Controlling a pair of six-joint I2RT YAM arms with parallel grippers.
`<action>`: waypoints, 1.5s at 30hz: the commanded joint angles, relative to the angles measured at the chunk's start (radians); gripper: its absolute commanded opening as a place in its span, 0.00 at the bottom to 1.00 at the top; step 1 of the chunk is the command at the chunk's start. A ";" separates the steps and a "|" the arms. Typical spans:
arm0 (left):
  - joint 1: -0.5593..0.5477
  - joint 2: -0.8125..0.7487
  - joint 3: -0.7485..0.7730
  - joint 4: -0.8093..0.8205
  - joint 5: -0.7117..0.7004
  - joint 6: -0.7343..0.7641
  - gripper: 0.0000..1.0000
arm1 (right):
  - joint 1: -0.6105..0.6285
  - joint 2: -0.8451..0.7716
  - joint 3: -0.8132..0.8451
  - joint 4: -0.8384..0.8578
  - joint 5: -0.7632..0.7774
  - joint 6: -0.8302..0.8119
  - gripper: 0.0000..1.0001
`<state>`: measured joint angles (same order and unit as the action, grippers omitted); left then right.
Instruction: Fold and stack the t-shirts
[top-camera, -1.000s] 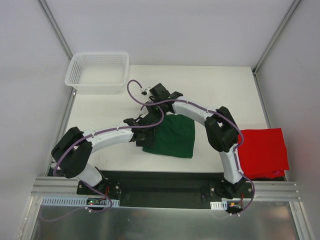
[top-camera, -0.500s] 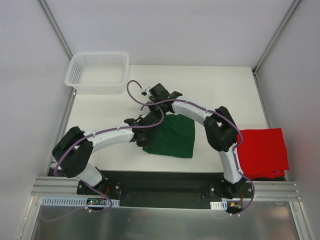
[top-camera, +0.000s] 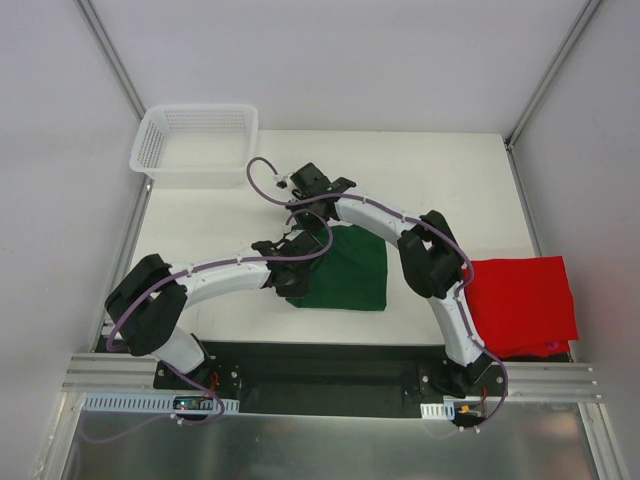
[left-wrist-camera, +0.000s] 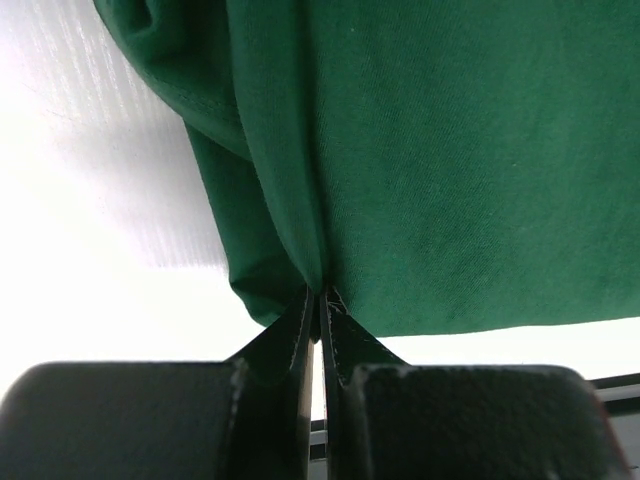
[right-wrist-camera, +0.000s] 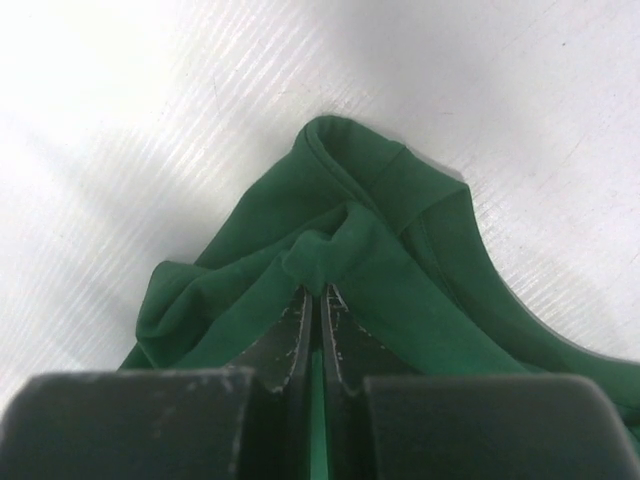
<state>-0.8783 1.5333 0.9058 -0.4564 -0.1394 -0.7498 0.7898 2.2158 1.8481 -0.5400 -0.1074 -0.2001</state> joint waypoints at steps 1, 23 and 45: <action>-0.021 -0.032 -0.010 0.002 -0.002 0.010 0.00 | 0.012 0.008 0.072 -0.008 0.051 -0.019 0.01; -0.045 -0.053 -0.013 -0.034 -0.028 0.001 0.00 | 0.012 -0.045 0.042 0.038 0.141 0.014 0.56; -0.057 -0.030 -0.002 -0.050 -0.037 0.004 0.00 | 0.052 0.031 0.134 0.020 -0.026 -0.028 0.09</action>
<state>-0.9207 1.5028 0.9005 -0.4877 -0.1673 -0.7517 0.8181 2.2383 1.9244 -0.5133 -0.1051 -0.2214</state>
